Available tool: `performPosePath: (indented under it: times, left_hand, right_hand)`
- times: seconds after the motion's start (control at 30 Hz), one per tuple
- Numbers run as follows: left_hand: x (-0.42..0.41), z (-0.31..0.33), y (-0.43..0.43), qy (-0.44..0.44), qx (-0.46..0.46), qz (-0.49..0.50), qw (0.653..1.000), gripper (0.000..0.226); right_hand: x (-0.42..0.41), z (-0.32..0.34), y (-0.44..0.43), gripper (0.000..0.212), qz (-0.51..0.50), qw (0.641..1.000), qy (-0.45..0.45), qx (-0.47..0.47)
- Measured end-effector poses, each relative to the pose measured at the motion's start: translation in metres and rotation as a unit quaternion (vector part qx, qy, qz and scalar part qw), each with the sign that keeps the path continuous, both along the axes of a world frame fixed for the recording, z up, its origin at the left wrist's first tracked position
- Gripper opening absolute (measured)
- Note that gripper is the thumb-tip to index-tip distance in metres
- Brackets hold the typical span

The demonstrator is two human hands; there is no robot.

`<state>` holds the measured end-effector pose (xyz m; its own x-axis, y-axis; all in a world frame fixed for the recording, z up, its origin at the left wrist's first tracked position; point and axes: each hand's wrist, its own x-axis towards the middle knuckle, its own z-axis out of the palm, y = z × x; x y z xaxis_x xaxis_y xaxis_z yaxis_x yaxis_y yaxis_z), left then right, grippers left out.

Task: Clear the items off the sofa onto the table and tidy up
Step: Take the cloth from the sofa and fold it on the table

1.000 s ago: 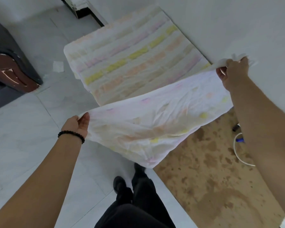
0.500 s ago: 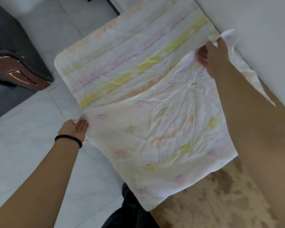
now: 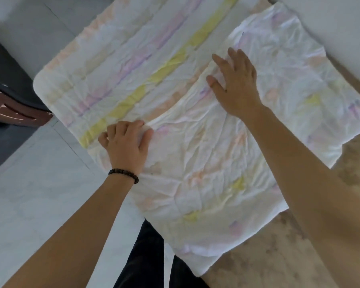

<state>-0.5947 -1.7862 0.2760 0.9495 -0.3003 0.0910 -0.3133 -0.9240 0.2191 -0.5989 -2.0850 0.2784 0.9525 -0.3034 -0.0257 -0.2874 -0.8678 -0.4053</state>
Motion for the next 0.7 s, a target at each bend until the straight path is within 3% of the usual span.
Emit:
performPosePath:
  times: [0.07,0.2,0.3,0.37,0.53,0.7]
  left_hand:
    - [0.004,0.004,0.000,-0.003,-0.045,0.010,0.999,0.019]
    - [0.017,0.014,0.010,-0.002,-0.110,0.063,0.992,0.015]
    - [0.029,0.012,0.020,0.058,-0.092,0.140,0.984,0.020]
    - [0.033,0.010,0.020,0.073,-0.055,0.132,0.987,0.024]
    - [0.029,0.019,-0.023,-0.003,-0.041,-0.048,0.998,0.037]
    - [0.031,0.017,-0.129,0.046,0.004,-0.272,0.961,0.052]
  right_hand:
    - [-0.001,-0.008,0.012,0.063,-0.001,0.997,0.070,-0.035]
    - [0.006,-0.010,0.025,0.062,-0.037,0.995,0.078,-0.051]
    - [0.019,-0.014,0.037,0.062,-0.052,0.993,0.082,-0.062]
    - [0.021,-0.015,0.042,0.064,-0.054,0.992,0.091,-0.069]
    - [-0.021,-0.002,0.025,0.064,-0.152,0.988,-0.001,-0.031]
    - [-0.105,0.001,-0.029,0.064,-0.301,0.951,0.034,-0.061]
